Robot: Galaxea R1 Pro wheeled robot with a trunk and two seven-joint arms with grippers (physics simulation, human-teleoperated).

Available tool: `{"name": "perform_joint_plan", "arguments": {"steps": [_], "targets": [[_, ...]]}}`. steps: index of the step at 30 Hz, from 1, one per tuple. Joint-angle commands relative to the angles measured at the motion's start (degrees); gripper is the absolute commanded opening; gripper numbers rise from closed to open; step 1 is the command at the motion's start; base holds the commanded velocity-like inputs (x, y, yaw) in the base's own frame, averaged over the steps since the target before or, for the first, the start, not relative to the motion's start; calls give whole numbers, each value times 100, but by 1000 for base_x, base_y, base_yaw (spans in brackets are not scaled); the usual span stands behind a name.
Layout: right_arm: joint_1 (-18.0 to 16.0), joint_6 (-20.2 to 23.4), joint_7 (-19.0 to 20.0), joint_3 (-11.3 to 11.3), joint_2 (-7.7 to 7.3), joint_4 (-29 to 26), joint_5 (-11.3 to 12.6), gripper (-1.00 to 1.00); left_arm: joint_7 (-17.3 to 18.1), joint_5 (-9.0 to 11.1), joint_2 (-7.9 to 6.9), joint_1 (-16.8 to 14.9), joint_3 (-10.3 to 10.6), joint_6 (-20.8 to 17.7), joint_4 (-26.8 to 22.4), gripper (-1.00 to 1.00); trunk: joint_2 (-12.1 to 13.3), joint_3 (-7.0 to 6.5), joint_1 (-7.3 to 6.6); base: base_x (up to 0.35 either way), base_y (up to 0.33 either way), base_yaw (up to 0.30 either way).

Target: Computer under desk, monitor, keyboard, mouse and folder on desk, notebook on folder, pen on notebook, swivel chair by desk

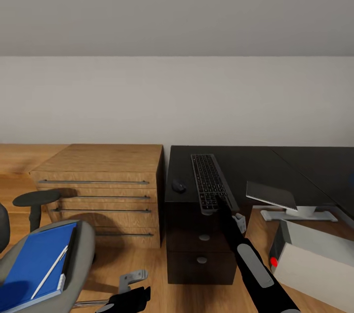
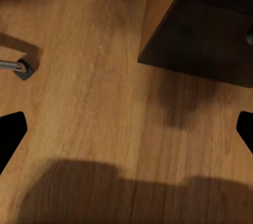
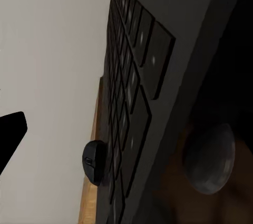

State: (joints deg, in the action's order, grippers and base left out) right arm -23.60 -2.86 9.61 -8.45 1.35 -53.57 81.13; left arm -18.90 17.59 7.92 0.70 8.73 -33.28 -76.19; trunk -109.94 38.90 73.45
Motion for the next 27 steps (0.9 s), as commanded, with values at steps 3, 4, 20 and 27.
{"name": "perform_joint_plan", "arguments": {"steps": [3,4,20,27], "targets": [[-4,-30,24,-17,-3,4,60,100,-52,60,-1,0,6,-12,-10,100,-2,4,0,0,0,0],[-4,-30,24,-17,-3,4,59,100,-52,60,-1,0,6,-12,-10,100,-2,4,0,0,0,0],[-4,-30,19,-15,-12,-4,52,-100,-52,60,-1,0,6,-12,-10,100,-2,4,0,0,0,0],[-4,-30,27,-9,-16,-6,56,-100,-59,61,-1,0,0,-12,24,100,158,-67,-88,0,0,0]]}}
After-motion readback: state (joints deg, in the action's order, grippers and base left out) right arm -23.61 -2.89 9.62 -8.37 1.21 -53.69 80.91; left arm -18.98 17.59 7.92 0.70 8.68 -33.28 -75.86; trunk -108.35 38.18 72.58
